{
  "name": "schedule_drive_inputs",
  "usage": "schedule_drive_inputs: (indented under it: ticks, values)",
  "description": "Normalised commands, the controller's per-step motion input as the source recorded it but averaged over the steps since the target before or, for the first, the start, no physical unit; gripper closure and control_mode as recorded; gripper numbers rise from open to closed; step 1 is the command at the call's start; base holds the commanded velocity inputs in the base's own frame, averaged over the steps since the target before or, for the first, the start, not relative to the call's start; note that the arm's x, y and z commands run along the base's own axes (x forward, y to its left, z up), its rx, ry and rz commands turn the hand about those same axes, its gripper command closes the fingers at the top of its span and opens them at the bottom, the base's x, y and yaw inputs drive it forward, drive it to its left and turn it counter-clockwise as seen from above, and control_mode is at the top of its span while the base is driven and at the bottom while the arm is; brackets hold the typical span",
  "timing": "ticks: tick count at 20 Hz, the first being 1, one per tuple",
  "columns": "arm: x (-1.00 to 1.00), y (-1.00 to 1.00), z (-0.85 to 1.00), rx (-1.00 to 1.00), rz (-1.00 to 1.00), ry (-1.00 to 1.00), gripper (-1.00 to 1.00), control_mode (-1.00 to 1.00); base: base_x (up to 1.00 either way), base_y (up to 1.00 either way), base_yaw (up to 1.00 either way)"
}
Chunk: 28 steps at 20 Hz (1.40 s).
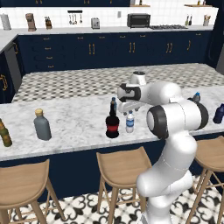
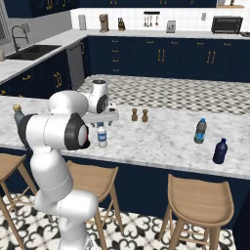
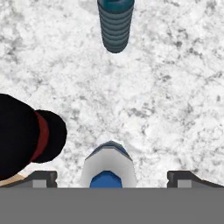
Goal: Move the plastic bottles in the middle to the plastics group, and the glass bottles in the middle to the glass group.
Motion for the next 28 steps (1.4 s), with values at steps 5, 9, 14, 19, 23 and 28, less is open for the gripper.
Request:
schedule_drive_inputs:
  ticks: [5,9,14,19,23,28]
  values:
    - [-0.14,0.02,-0.18,0.00,-0.08,0.00,-1.00,-1.00,0.00,0.00,0.00]
    - [-0.01,0.03,-0.26,0.00,-0.09,0.00,-1.00,-1.00,0.00,0.00,0.00]
    - [0.05,0.01,-0.31,0.00,-0.03,-0.04,-1.00,-1.00,0.00,0.00,0.00]
    - [-0.05,0.00,-0.34,0.00,0.00,0.01,1.00,-1.00,0.00,0.00,0.00]
    - [-0.20,-0.07,-0.32,0.00,0.00,0.05,1.00,-1.00,0.00,0.00,0.00]
    - [-0.33,-0.10,0.06,0.05,-0.02,-0.03,1.00,-1.00,0.00,0.00,0.00]
